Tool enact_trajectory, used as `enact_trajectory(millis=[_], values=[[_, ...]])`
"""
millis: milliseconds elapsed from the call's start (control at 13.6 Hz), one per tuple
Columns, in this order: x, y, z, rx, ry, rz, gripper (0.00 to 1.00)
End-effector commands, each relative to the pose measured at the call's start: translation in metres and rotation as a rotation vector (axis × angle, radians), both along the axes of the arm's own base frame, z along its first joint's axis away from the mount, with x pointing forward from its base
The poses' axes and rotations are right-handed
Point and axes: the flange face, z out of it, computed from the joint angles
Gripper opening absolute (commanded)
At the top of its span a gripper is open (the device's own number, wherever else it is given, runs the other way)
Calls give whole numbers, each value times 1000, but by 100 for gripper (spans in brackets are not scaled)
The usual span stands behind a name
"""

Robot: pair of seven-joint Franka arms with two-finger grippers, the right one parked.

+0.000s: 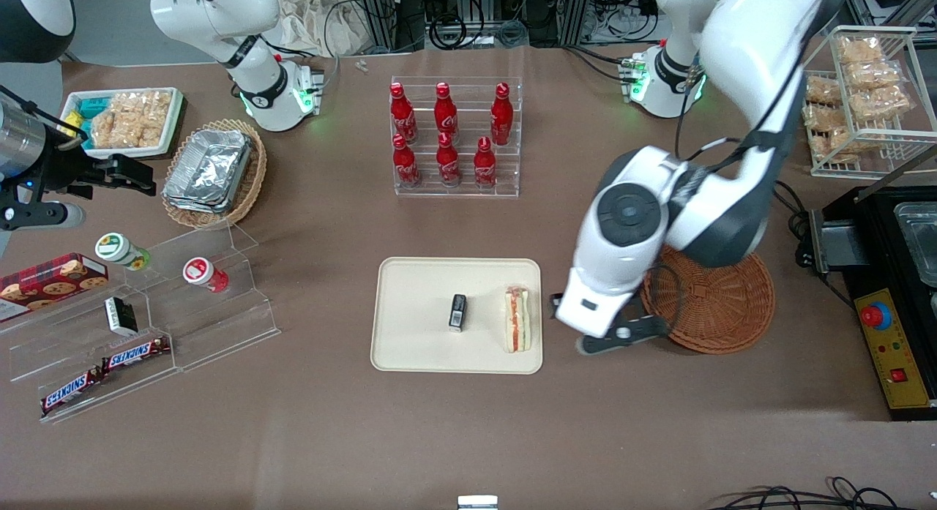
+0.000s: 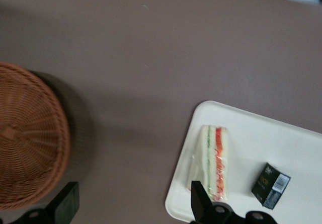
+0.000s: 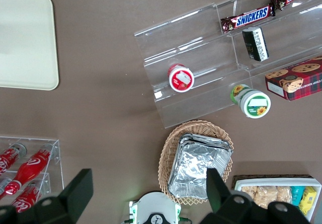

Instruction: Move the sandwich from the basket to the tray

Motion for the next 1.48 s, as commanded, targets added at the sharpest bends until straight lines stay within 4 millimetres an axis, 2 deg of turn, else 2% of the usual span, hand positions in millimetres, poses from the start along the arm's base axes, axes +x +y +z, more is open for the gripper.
enact_trajectory(millis=[0, 74, 148, 221, 295, 369, 664, 811, 1033, 1180, 1402], values=[[-16, 46, 32, 22, 57, -16, 100], [-20, 63, 40, 30, 85, -55, 100], [-28, 71, 47, 42, 98, -92, 100], [-26, 96, 50, 61, 104, -94, 100], [-33, 113, 55, 56, 116, -120, 100], [-41, 127, 61, 52, 127, -168, 100], [-72, 209, 86, 34, 144, -285, 100], [-83, 234, 91, 39, 152, -328, 100], [-92, 246, 97, 42, 163, -388, 100], [-88, 247, 106, 42, 162, -386, 100], [-82, 248, 110, 48, 182, -387, 100]])
